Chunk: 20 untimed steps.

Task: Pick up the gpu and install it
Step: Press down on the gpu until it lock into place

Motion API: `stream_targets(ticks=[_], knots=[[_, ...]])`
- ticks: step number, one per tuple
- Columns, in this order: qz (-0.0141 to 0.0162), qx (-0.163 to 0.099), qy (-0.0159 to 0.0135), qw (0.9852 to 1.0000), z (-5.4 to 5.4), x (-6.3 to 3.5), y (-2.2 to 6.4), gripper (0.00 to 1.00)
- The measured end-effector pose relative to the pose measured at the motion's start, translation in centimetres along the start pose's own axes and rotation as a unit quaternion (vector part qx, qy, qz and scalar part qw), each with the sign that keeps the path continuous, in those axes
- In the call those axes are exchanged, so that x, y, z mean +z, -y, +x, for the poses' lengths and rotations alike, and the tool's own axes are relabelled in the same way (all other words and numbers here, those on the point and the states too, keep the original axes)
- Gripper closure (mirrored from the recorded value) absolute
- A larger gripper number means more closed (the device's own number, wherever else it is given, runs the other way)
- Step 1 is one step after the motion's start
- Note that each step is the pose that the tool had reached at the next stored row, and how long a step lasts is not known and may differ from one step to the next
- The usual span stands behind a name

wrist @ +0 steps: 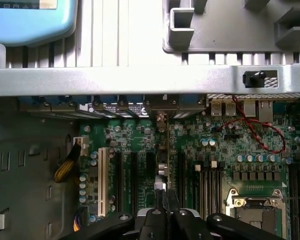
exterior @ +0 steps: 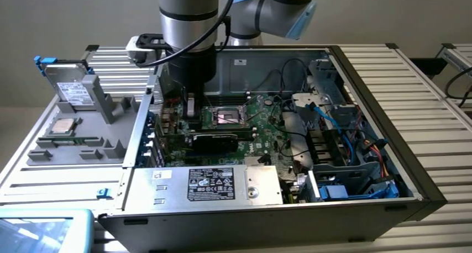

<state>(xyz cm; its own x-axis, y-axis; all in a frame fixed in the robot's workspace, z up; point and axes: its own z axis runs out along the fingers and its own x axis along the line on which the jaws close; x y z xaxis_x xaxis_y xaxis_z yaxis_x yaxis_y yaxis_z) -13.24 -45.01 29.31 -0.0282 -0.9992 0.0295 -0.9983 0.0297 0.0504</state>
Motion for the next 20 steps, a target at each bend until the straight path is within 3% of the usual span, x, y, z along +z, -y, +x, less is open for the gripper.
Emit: stream_targets(ticks=[8,15,20], knots=[[0.0020,0.010,0.0005,0.9999,-0.2,0.81,-0.65,0.88],[0.0129,0.012,0.0010,0.9998,-0.5,1.40,-0.77,0.88],[0.0137,0.014,0.0008,0.9998,-0.7,2.07,-0.85,0.88]])
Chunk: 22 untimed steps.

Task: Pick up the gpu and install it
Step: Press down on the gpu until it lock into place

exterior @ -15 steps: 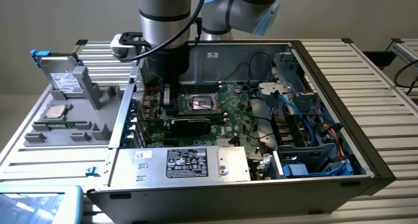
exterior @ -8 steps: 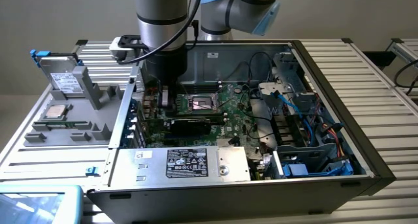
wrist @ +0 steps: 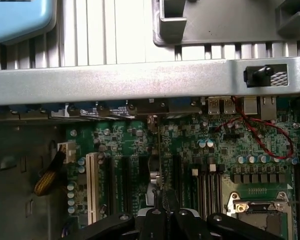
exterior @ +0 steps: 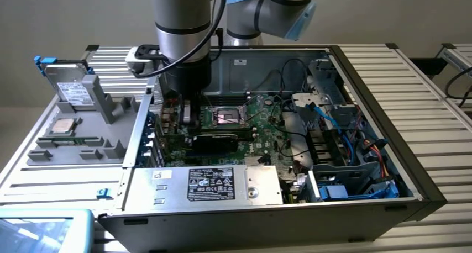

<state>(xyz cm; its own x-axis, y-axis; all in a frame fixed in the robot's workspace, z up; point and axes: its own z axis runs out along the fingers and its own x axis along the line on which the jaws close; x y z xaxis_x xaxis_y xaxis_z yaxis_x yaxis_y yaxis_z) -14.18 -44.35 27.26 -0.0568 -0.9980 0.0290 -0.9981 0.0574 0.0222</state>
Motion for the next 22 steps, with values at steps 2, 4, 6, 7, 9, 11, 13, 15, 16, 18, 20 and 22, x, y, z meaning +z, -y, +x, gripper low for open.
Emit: stream_targets(ticks=[2,4,6,7,9,11,13,15,16,18,20,22], knots=[[0.0004,0.001,-0.0005,1.0000,0.0,0.28,-0.09,0.88],[0.0008,0.001,-0.0012,1.0000,-0.1,0.50,-0.20,0.88],[0.0026,0.001,-0.0007,1.0000,-0.1,0.82,-0.29,0.88],[0.0031,0.001,-0.0010,1.0000,-0.1,0.85,-0.32,0.88],[0.0037,0.003,-0.0002,1.0000,-0.1,0.55,-0.33,0.88],[0.0036,0.005,-0.0017,1.0000,-0.1,-0.37,-0.26,0.88],[0.0022,0.005,-0.0021,1.0000,-0.1,-1.05,0.09,0.88],[-0.0017,0.005,-0.0031,1.0000,-0.1,-1.27,0.70,0.88],[-0.0021,0.005,-0.0034,1.0000,-0.1,-1.30,1.18,0.88],[-0.0022,0.005,-0.0035,1.0000,-0.2,-1.32,2.05,0.88],[-0.0030,0.005,-0.0035,1.0000,-0.2,-1.33,2.85,0.88],[-0.0047,0.005,-0.0036,1.0000,0.1,-0.90,3.26,0.88]])
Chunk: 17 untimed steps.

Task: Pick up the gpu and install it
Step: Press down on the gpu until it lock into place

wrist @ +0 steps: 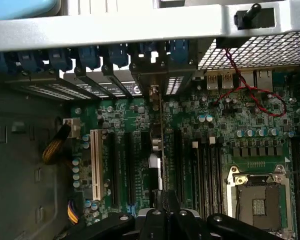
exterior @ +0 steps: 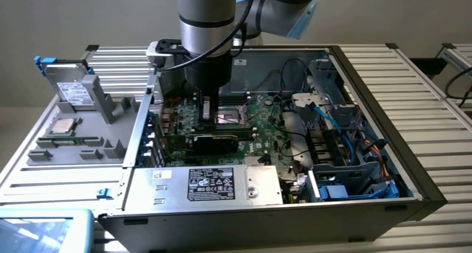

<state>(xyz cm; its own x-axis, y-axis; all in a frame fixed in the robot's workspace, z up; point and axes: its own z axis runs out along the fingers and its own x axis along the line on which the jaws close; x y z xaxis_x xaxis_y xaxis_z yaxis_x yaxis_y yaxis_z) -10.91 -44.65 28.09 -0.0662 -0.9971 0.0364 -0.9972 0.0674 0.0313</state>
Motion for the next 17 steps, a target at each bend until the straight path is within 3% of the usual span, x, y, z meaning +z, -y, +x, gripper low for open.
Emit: stream_targets(ticks=[1,3,12,17], knots=[[-0.0001,0.000,-0.0001,1.0000,0.0,0.62,0.02,0.88],[-0.0001,0.000,-0.0001,1.0000,0.0,0.89,0.03,0.88],[-0.0002,0.000,-0.0002,1.0000,0.0,1.43,0.05,0.88],[-0.0003,0.000,-0.0001,1.0000,0.1,-0.63,-0.02,0.88]])
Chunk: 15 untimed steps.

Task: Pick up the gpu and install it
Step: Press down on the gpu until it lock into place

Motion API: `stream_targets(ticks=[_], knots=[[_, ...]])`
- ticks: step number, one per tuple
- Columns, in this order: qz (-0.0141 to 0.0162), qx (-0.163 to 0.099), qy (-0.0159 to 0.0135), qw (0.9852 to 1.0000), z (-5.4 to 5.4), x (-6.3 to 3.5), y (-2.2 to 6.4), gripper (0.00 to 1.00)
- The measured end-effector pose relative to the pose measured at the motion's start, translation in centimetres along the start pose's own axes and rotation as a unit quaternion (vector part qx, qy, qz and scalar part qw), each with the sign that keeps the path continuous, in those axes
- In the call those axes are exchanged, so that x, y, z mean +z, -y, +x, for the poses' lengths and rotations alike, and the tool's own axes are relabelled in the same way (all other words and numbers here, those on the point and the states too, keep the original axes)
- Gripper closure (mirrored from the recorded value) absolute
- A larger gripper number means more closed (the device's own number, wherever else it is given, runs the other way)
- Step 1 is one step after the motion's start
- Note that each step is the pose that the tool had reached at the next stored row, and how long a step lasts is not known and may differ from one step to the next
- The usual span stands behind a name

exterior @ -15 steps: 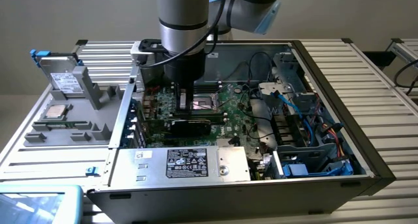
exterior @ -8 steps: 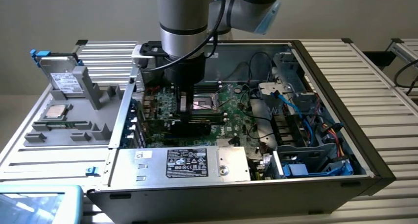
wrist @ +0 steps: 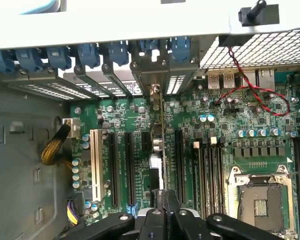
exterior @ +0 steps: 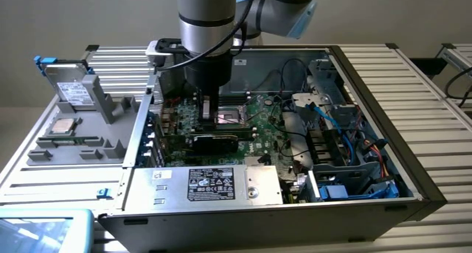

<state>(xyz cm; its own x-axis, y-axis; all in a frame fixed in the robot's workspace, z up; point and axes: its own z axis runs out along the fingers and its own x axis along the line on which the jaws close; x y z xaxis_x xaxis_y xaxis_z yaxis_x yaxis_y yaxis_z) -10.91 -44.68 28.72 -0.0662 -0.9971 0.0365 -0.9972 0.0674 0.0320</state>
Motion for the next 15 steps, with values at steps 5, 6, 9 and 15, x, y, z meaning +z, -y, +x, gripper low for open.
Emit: stream_targets(ticks=[5,6,9,15], knots=[[-0.0001,0.000,-0.0005,1.0000,0.1,-1.60,-0.05,0.88],[-0.0001,0.000,-0.0005,1.0000,0.1,-1.60,-0.05,0.88],[0.0000,0.000,-0.0005,1.0000,0.1,-1.60,-0.05,0.88],[-0.0001,0.000,-0.0006,1.0000,0.1,-1.61,-0.05,0.88]])
